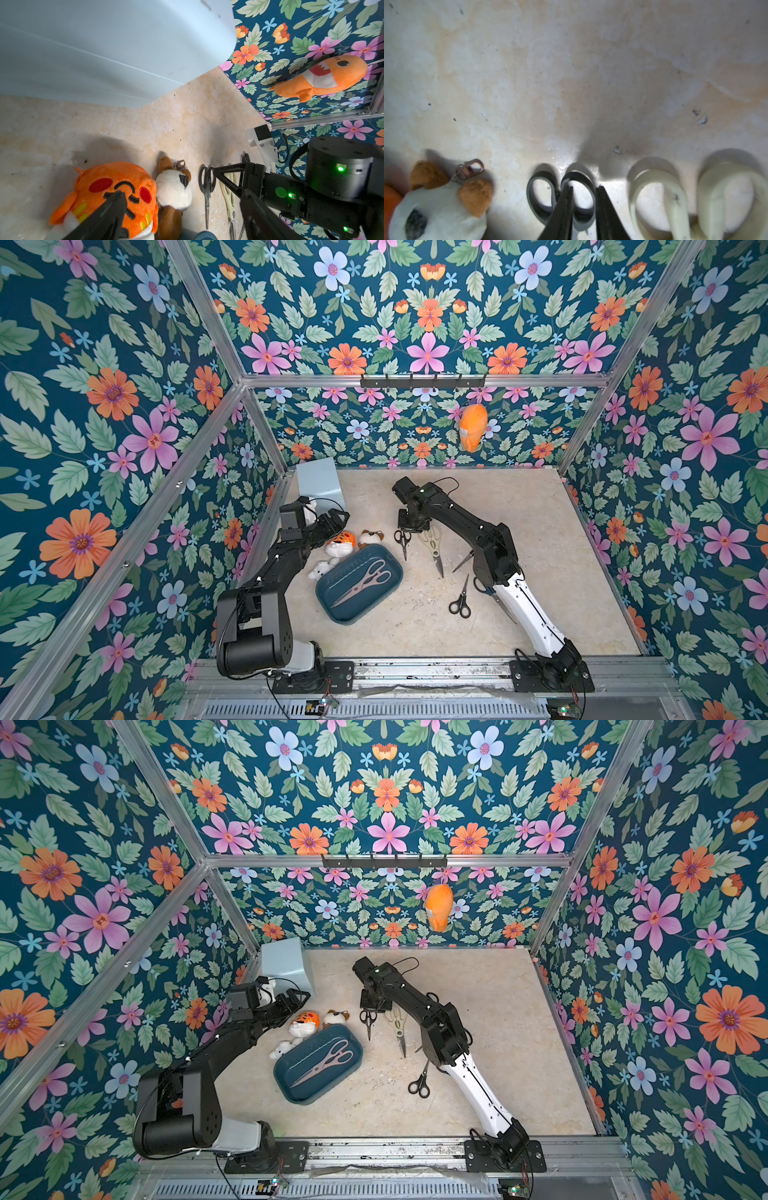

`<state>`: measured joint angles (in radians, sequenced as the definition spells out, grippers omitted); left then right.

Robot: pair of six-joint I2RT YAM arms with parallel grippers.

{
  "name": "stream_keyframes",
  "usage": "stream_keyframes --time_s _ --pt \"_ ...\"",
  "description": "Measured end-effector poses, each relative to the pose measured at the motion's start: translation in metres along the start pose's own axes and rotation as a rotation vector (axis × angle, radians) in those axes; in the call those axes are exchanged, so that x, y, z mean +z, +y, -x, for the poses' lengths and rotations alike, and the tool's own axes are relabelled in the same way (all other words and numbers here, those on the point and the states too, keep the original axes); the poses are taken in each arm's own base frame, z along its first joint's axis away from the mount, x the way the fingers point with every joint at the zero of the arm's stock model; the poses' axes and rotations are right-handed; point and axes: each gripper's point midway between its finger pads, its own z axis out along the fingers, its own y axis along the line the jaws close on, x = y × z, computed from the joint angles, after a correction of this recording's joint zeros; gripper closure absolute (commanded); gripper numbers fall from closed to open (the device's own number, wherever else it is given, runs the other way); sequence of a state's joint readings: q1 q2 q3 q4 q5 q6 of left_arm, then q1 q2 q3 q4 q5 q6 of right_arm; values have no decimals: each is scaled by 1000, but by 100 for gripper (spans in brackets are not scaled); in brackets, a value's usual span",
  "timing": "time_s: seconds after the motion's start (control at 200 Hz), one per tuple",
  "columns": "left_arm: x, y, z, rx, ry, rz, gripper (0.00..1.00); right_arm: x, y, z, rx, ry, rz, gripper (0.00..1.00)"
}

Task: Put the scissors into the storage box
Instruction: Pick up the scissors from the center of the board.

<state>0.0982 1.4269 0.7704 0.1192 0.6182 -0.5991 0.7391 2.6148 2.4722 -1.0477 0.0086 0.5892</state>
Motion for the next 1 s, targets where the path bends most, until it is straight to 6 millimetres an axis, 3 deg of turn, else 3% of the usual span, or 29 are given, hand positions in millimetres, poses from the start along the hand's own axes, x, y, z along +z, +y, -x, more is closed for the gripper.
stream_keyframes --time_s 0.425,1.0 --pt "-1 -1 1 3 -3 -3 9 11 -13 -5 -16 5 -75 79" --pt "-1 -1 1 2 -2 -1 9 23 -20 -13 -81 28 -126 90"
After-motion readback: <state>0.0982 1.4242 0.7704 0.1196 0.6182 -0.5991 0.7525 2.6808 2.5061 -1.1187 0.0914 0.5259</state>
